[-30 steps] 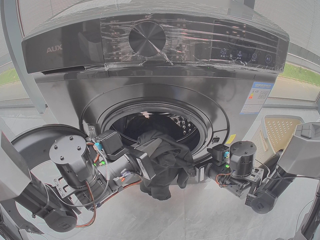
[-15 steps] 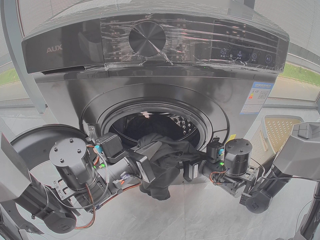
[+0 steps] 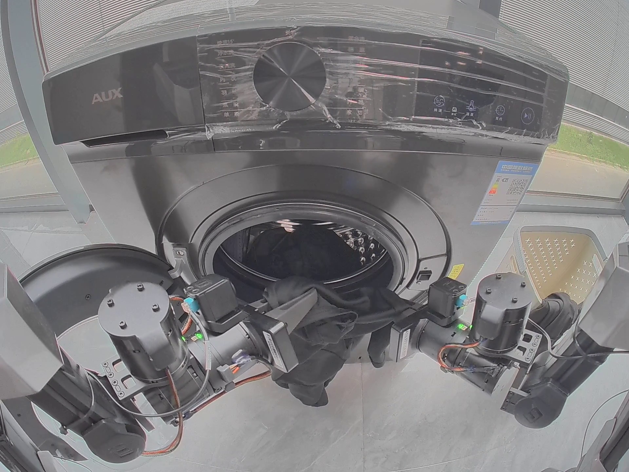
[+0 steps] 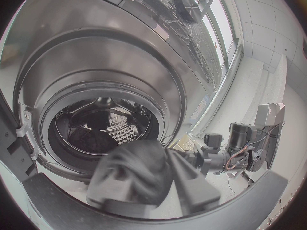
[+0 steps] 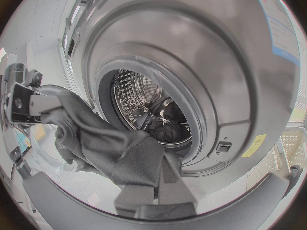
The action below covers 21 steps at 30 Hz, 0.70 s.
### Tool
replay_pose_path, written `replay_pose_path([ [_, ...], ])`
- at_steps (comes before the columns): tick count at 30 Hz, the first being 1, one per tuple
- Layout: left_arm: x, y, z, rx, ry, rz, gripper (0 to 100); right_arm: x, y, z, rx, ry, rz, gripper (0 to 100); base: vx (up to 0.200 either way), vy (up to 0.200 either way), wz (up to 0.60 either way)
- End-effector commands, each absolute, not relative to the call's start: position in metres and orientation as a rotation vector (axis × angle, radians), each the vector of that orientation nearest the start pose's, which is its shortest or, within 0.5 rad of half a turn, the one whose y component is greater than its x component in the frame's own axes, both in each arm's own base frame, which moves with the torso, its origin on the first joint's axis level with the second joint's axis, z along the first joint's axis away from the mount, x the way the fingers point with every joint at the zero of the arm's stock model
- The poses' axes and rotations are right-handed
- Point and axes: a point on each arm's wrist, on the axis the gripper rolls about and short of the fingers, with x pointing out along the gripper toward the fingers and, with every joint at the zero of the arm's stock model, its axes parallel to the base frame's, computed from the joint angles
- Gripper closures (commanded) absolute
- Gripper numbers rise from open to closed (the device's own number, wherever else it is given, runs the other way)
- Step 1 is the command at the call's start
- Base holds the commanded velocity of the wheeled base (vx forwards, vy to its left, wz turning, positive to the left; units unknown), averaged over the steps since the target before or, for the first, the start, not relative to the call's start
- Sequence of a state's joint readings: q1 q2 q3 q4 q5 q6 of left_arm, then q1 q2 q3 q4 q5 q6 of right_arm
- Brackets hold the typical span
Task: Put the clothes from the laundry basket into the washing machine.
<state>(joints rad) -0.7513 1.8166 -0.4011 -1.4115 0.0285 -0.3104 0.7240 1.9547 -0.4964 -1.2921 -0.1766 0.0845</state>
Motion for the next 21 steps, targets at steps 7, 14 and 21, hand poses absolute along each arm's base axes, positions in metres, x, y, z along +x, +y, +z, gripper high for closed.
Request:
replay_pose_path([
  [7, 0.199, -0.183, 0.119, -0.278, 0.160, -0.707, 0, 0.219, 0.194, 0.126, 0.055, 0.080, 0.566, 100, 0.000, 0.000, 0.00],
  [14, 0.194, -0.178, 0.107, -0.258, 0.219, -0.729, 0, 0.206, 0.200, 0.137, 0.078, 0.043, 0.616, 100, 0.000, 0.000, 0.00],
  [21, 0.190, -0.172, 0.093, -0.230, 0.279, -0.711, 0, 0.207, 0.201, 0.143, 0.092, 0.016, 0.609, 100, 0.000, 0.000, 0.00],
])
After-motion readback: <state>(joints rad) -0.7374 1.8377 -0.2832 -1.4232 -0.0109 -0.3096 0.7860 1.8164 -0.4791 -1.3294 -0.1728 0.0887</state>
